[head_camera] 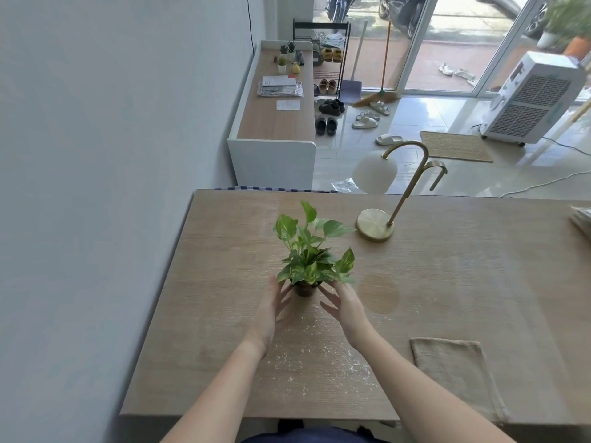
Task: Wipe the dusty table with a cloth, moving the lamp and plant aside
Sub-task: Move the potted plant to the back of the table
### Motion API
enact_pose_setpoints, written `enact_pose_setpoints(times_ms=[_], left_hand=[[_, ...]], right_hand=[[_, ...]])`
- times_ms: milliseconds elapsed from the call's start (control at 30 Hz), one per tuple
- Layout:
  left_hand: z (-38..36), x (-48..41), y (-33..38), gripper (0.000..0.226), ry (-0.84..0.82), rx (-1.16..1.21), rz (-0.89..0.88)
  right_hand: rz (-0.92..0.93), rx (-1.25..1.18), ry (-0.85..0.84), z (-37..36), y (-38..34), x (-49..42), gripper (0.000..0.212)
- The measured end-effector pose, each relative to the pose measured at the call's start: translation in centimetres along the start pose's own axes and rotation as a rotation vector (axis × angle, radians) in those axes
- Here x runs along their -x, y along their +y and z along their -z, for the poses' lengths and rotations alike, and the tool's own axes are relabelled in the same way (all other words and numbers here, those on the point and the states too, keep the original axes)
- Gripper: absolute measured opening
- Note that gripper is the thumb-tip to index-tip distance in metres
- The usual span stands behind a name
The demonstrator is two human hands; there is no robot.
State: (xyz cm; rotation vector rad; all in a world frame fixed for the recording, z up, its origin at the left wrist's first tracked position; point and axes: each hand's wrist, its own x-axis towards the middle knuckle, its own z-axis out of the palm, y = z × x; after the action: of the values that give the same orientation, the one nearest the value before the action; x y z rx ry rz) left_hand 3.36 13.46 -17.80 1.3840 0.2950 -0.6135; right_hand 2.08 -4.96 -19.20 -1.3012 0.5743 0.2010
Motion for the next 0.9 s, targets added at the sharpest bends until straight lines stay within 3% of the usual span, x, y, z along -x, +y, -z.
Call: enact_pose_setpoints(times_ms=[200, 333, 567, 667, 800, 900], left_hand=[[0.1, 0.3, -0.7, 0.057, 0.016, -0.006, -0.008], [-0.1, 0.3, -0.3, 0.053, 0.011, -0.043, -0.005], [0.8, -1.3, 2.9, 0.087, -0.04, -0.078, -0.014], [0.9, -2.7, 5.5, 0.086, -0.056, -0.079, 0.01], [0.7, -5.0, 9.0, 0.09, -0.07, -0.118, 0.017], [0.3, -6.9, 11.1, 0.091, -0.09, -0.161, 0.007]], right_hand=[[0.005, -0.008, -0.024, 0.1, 0.1, 0.2, 0.033], [0.031, 0.027, -0.048, -0.4, -0.5, 0.6, 0.044], [0.039, 0.068, -0.095, -1.0, -3.3, -0.8, 0.044], [0.038, 0.056, -0.111, -1.5, -5.3, -1.8, 0.047], [0.055, 0.042, -0.12, -1.8, -8.0, -3.8, 0.074], [0.073, 0.049, -0.109, -1.9, -9.7, -5.6, 0.073]])
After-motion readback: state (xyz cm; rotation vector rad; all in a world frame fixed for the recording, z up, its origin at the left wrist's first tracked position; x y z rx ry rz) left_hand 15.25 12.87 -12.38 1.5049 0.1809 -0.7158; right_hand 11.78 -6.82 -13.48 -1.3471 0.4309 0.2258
